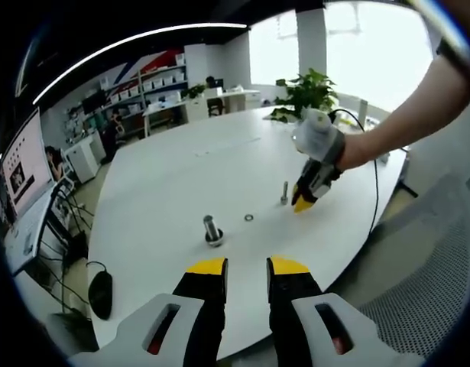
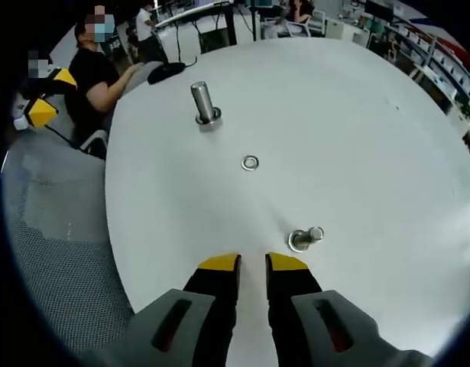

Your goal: Place the washer onto the threaded stud by aligning its center hole with the stud, sliding it down to the base, and recovering from edge contact or off-axis alignment until the washer reaches the visible bottom stop.

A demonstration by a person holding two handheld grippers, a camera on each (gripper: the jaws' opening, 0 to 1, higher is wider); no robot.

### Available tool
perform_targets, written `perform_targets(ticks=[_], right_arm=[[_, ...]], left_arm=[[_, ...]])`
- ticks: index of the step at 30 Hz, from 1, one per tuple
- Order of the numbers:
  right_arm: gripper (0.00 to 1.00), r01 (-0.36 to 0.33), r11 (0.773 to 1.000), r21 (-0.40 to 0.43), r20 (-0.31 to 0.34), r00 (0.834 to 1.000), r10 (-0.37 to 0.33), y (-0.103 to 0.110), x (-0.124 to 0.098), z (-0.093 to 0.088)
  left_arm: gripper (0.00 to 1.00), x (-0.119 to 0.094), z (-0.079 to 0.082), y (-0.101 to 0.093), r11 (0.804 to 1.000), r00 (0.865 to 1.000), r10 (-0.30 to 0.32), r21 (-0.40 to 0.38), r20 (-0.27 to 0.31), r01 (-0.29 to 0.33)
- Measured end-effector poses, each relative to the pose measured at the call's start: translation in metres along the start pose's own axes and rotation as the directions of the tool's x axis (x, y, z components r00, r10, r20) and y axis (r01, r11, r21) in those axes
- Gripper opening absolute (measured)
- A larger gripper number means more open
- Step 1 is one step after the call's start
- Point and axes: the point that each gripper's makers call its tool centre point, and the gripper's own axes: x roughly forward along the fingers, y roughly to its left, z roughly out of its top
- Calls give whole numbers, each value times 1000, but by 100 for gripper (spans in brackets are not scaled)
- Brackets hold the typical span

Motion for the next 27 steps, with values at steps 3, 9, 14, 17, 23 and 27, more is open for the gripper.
perform_targets(ticks=[3,9,14,17,23,27], right_arm=[[16,-10,1000,-17,0,1000,10,7,4,11],[16,-28,999,-43,0,1000,28,20,16,28],[17,-31,997,-66,-12,999,30,24,24,38],[18,-25,998,-52,-14,1000,25,19,28,41],[21,-4,1000,-13,-7,1000,3,10,30,46],[21,5,1000,-12,-21,1000,-5,5,36,45]], left_arm=[[18,0,1,0,1000,1000,-2,-3,5,2],[18,-2,2,1,1000,1000,-1,-11,18,2],[18,-3,3,3,1000,1000,3,-23,27,-3],[18,-2,2,2,1000,1000,0,-12,22,0],[18,-2,2,2,1000,1000,-4,-18,24,5],[18,-2,3,2,1000,1000,-11,-24,28,12]])
